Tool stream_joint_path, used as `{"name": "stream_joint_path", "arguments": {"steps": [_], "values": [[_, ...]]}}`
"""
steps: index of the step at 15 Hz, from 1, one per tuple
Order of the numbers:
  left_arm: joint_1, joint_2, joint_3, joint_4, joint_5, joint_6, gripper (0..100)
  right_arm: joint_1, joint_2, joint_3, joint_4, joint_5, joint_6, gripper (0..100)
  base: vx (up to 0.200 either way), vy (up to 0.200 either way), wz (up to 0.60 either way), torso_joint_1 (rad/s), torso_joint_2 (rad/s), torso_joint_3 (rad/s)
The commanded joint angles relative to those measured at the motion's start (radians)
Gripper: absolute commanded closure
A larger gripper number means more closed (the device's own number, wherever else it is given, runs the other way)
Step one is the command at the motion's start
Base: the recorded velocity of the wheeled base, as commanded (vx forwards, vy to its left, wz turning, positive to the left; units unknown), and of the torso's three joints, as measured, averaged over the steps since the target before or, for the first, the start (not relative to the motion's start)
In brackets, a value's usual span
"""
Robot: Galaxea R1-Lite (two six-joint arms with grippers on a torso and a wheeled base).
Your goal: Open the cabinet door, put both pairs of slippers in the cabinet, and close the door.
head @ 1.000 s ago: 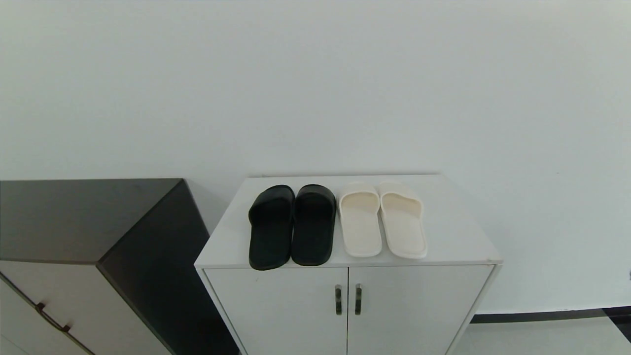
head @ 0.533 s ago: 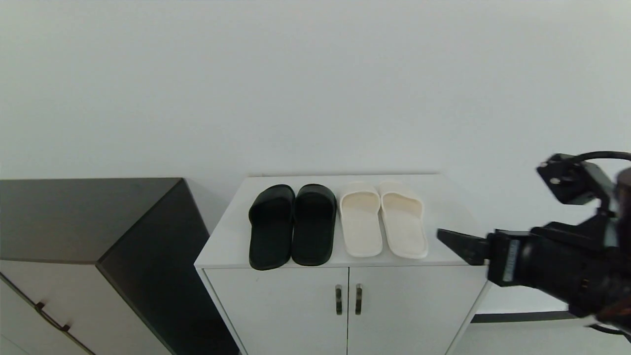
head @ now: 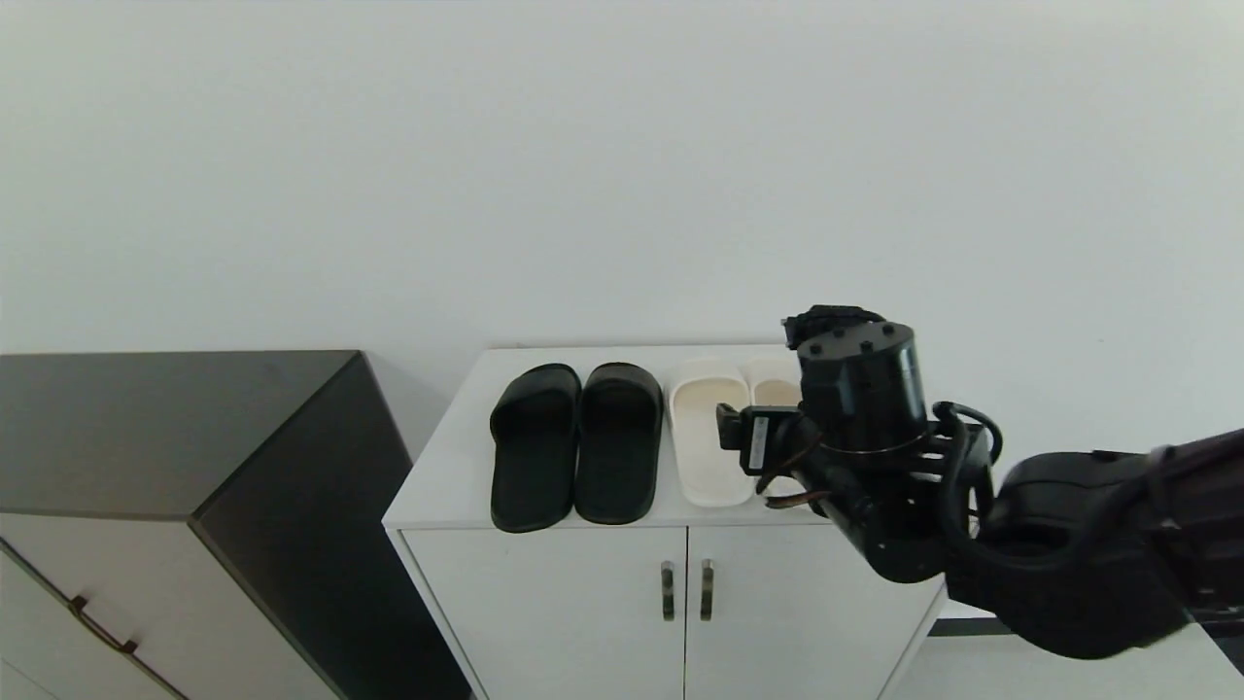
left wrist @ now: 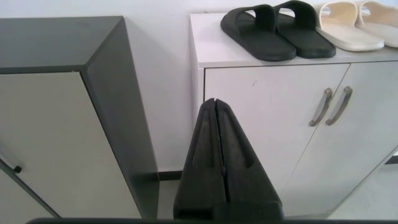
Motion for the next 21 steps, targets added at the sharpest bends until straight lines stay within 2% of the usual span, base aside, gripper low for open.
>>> {"name": "stream_joint_path", "arguments": {"steps": [1,12,16,20,21], "values": [[0.000,0.001,0.000,0.000,0.000,0.000,100,-0.031,0.117,-0.071,-0.005,-0.004,-0.032,0,0.000,0.000,0.00,0.000,0.00,0.000],[0.000,0.001,0.000,0.000,0.000,-0.001,100,-0.123,0.289,-0.246,-0.048,0.092,-0.099,0,0.000,0.000,0.00,0.000,0.00,0.000],[0.000,0.001,0.000,0.000,0.000,-0.001,100,-0.159,0.352,-0.356,-0.045,0.099,-0.138,0,0.000,0.000,0.00,0.000,0.00,0.000],[0.000,0.001,0.000,0.000,0.000,-0.001,100,-0.166,0.397,-0.407,-0.045,0.100,-0.171,0,0.000,0.000,0.00,0.000,0.00,0.000],[0.000,0.001,0.000,0.000,0.000,-0.001,100,-0.171,0.404,-0.413,-0.045,0.100,-0.171,100,0.000,0.000,0.00,0.000,0.00,0.000]]}}
